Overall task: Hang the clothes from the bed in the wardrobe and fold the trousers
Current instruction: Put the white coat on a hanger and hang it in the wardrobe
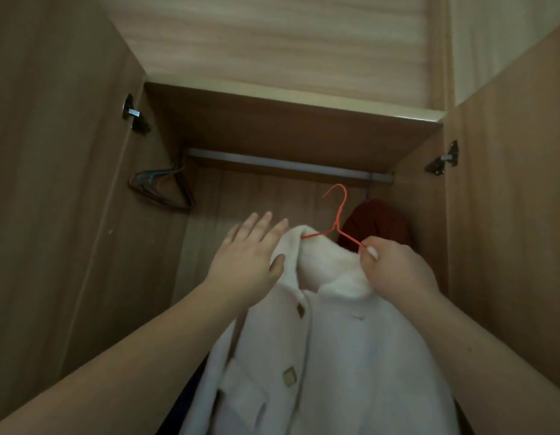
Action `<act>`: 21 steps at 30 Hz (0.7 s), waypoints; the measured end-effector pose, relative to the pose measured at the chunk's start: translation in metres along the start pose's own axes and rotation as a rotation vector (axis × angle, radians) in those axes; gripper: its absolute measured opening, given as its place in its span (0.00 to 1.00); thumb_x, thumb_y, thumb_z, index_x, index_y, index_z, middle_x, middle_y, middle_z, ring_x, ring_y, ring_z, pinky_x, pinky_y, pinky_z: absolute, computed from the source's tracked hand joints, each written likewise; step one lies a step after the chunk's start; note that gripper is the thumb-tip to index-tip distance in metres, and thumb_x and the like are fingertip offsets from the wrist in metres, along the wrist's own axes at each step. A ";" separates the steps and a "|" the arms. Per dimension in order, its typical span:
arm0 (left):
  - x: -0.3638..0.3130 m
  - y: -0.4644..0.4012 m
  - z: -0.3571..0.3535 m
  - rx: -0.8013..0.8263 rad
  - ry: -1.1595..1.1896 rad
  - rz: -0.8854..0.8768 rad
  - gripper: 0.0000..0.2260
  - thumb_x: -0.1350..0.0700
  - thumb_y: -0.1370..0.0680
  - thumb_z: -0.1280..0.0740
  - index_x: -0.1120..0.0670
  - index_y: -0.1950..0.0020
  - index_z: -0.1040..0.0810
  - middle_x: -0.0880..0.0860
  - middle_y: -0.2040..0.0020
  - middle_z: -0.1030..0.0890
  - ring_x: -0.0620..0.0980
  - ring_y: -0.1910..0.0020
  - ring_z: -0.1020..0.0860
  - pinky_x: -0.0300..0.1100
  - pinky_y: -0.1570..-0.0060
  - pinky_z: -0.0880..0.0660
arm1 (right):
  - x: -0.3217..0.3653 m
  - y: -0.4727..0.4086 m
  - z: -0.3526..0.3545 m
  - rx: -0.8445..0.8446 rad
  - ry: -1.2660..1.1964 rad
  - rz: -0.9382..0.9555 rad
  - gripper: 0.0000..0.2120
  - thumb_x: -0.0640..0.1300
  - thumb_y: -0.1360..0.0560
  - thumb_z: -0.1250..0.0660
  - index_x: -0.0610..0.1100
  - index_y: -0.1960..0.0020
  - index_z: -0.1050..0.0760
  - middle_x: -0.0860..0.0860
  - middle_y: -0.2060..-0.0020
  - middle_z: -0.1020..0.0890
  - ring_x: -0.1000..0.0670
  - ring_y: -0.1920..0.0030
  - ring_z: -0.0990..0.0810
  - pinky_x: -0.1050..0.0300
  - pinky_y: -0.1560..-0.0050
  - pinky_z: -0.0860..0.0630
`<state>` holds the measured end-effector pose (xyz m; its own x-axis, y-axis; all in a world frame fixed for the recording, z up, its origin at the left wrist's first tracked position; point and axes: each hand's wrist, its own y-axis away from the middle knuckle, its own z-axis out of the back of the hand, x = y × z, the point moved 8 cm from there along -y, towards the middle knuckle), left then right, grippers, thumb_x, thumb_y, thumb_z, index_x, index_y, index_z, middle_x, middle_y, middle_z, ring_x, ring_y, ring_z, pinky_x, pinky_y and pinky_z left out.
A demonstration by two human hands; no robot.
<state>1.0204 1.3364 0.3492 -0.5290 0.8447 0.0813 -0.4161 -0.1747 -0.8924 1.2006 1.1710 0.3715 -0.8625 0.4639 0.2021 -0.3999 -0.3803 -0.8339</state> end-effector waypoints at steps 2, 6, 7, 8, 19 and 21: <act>0.009 -0.024 -0.014 -0.046 -0.017 -0.007 0.27 0.42 0.17 0.47 0.42 0.19 0.52 0.49 0.17 0.50 0.51 0.19 0.52 0.52 0.21 0.52 | -0.001 -0.025 -0.020 -0.013 0.023 -0.003 0.10 0.51 0.20 0.43 0.52 0.51 0.24 0.49 0.59 0.20 0.41 0.59 0.24 0.50 0.57 0.24; 0.034 -0.068 -0.052 -0.071 -0.030 -0.023 0.28 0.43 0.18 0.46 0.41 0.19 0.51 0.50 0.17 0.50 0.52 0.19 0.52 0.53 0.22 0.51 | -0.004 -0.074 -0.054 -0.054 0.074 -0.023 0.11 0.50 0.20 0.44 0.51 0.52 0.24 0.46 0.55 0.18 0.40 0.59 0.25 0.50 0.58 0.27; 0.042 -0.079 -0.061 -0.076 -0.019 -0.018 0.28 0.43 0.18 0.45 0.41 0.19 0.51 0.50 0.17 0.50 0.52 0.19 0.52 0.53 0.22 0.51 | -0.005 -0.088 -0.061 -0.066 0.094 -0.031 0.11 0.49 0.20 0.44 0.50 0.52 0.25 0.46 0.55 0.18 0.41 0.59 0.26 0.50 0.59 0.28; 0.049 -0.091 -0.070 -0.087 -0.007 -0.011 0.29 0.43 0.18 0.45 0.41 0.19 0.51 0.50 0.17 0.51 0.52 0.19 0.53 0.53 0.22 0.51 | -0.007 -0.102 -0.067 -0.083 0.109 -0.039 0.10 0.49 0.20 0.45 0.50 0.53 0.25 0.46 0.55 0.18 0.41 0.59 0.26 0.50 0.59 0.28; 0.060 -0.209 -0.147 -0.170 0.016 -0.107 0.29 0.42 0.18 0.46 0.40 0.19 0.53 0.49 0.17 0.53 0.51 0.19 0.55 0.54 0.21 0.53 | -0.048 -0.210 -0.110 -0.209 0.197 -0.115 0.11 0.51 0.20 0.46 0.50 0.55 0.28 0.46 0.54 0.19 0.40 0.53 0.21 0.50 0.57 0.28; 0.059 -0.224 -0.154 -0.194 0.020 -0.117 0.29 0.42 0.18 0.46 0.40 0.19 0.53 0.49 0.17 0.53 0.51 0.19 0.55 0.54 0.22 0.53 | -0.053 -0.228 -0.112 -0.231 0.197 -0.106 0.10 0.51 0.20 0.46 0.50 0.55 0.29 0.46 0.53 0.19 0.40 0.53 0.21 0.50 0.57 0.29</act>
<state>1.1962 1.5035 0.4850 -0.4700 0.8636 0.1827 -0.3232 0.0242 -0.9460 1.3719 1.3229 0.4931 -0.7342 0.6458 0.2094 -0.3841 -0.1408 -0.9125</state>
